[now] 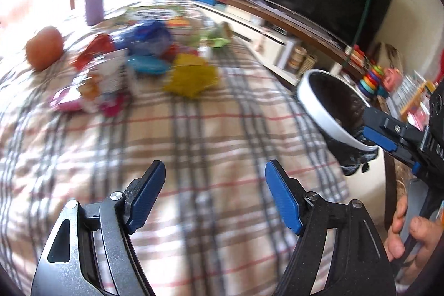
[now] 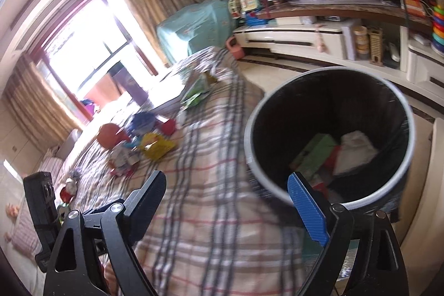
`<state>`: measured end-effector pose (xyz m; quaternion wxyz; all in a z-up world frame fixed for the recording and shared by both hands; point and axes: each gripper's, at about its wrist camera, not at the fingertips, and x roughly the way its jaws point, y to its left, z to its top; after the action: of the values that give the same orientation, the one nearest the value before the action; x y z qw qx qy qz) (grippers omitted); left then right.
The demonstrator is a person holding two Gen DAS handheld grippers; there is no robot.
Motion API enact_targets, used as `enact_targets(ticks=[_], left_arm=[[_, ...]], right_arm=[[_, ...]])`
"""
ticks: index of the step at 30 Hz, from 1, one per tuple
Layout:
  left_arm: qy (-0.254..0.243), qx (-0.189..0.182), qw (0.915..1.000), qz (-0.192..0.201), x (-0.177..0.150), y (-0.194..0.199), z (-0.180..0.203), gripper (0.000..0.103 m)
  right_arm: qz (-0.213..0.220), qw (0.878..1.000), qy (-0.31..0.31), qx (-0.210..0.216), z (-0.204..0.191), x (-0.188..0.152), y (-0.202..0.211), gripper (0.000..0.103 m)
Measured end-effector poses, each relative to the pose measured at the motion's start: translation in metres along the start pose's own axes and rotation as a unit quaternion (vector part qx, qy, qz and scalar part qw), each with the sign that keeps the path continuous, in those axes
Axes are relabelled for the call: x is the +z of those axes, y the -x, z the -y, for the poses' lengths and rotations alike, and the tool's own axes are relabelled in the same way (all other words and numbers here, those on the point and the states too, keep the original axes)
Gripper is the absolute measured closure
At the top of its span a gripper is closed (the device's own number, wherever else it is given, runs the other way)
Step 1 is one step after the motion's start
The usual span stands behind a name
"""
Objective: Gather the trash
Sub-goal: 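Move both open tools back over the bed toward the snack wrappers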
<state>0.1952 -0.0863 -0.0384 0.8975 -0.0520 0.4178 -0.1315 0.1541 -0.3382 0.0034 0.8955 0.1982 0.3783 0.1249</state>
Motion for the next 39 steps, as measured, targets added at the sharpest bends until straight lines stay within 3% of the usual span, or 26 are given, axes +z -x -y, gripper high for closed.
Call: enact_targets(ticks=[14,29,39], left_arm=[[0.061,0.038,0.9974,-0.001,-0.017,0.015,-0.074,0.027],[0.051,0.054,0.9973,0.000,-0.004,0.011,-0.089,0.027],[0.021,0.071,0.9970,0.021,0.033,0.001,-0.097,0.026]], right_arm=[[-0.035,0.998,0.042,0.032,-0.056,-0.027,-0.048,0.012],[-0.059,0.995,0.070,0.025,-0.076,-0.019,-0.088,0.013],[-0.066,0.994,0.091,0.010,-0.091,0.006,-0.120,0.013]])
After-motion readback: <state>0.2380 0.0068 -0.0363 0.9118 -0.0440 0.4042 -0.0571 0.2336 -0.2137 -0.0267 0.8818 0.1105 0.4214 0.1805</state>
